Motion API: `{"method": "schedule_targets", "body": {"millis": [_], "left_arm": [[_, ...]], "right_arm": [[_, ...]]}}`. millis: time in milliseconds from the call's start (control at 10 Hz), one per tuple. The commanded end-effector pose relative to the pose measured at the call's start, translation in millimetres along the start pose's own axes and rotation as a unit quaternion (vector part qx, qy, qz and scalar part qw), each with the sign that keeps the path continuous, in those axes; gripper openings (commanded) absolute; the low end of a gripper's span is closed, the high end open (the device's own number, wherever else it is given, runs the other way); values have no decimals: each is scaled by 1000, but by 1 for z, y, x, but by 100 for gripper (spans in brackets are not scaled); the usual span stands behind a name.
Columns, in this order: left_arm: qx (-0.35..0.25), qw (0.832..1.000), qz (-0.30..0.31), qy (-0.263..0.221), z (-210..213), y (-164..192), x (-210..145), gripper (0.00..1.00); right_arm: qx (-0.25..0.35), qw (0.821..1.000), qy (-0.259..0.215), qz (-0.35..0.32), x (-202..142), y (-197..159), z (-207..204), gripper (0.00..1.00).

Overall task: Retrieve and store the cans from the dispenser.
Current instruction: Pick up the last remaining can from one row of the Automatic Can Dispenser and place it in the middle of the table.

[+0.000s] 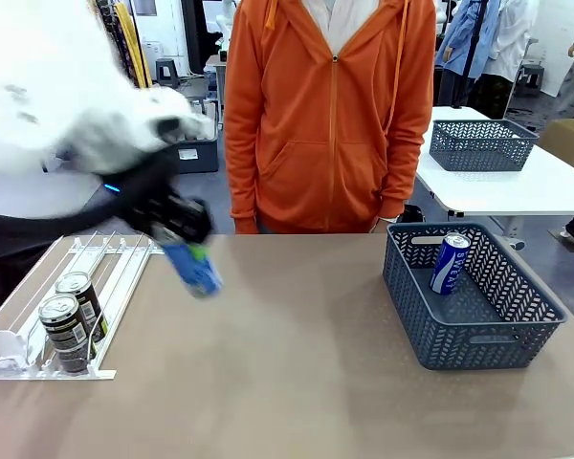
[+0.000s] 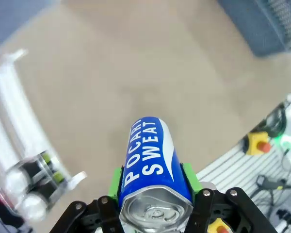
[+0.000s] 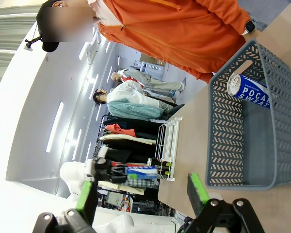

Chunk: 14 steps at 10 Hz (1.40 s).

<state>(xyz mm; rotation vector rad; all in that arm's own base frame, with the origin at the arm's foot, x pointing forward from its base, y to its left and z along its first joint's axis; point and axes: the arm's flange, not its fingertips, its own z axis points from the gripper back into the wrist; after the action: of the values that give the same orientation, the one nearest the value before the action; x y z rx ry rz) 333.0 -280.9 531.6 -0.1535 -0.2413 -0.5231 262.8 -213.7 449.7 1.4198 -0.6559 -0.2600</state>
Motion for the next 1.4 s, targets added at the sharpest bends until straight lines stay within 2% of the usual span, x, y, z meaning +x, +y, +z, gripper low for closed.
{"method": "schedule_targets", "body": {"millis": [0, 100, 200, 400, 500, 800, 900, 1000, 1100, 1300], "left_arm": [[41, 997, -51, 51, -47, -34, 38, 0], [54, 994, -72, 68, -75, -53, 41, 0], [32, 992, -85, 87, -99, -65, 42, 0], [28, 983, -124, 132, -138, -75, 37, 0], [33, 984, -125, 119, -140, -73, 41, 0], [24, 986, -114, 121, -149, -72, 44, 0], [21, 986, -112, 120, -149, -72, 45, 16], [23, 986, -113, 122, -150, -73, 44, 71], [25, 986, -116, 120, -148, -74, 43, 100], [28, 986, -117, 116, -148, -74, 43, 100]], "right_arm": [[9, 1000, -7, 0, 3, 4, -1, 100], [9, 1000, -7, 0, 3, 4, -1, 100], [9, 1000, -7, 0, 3, 4, -1, 100], [9, 1000, -7, 0, 3, 4, -1, 100], [9, 1000, -7, 0, 3, 4, -1, 100], [9, 1000, -7, 0, 3, 4, -1, 100], [9, 1000, -7, 0, 3, 4, -1, 100], [9, 1000, -7, 0, 3, 4, -1, 100], [9, 1000, -7, 0, 3, 4, -1, 100], [9, 1000, -7, 0, 3, 4, -1, 100]]}}
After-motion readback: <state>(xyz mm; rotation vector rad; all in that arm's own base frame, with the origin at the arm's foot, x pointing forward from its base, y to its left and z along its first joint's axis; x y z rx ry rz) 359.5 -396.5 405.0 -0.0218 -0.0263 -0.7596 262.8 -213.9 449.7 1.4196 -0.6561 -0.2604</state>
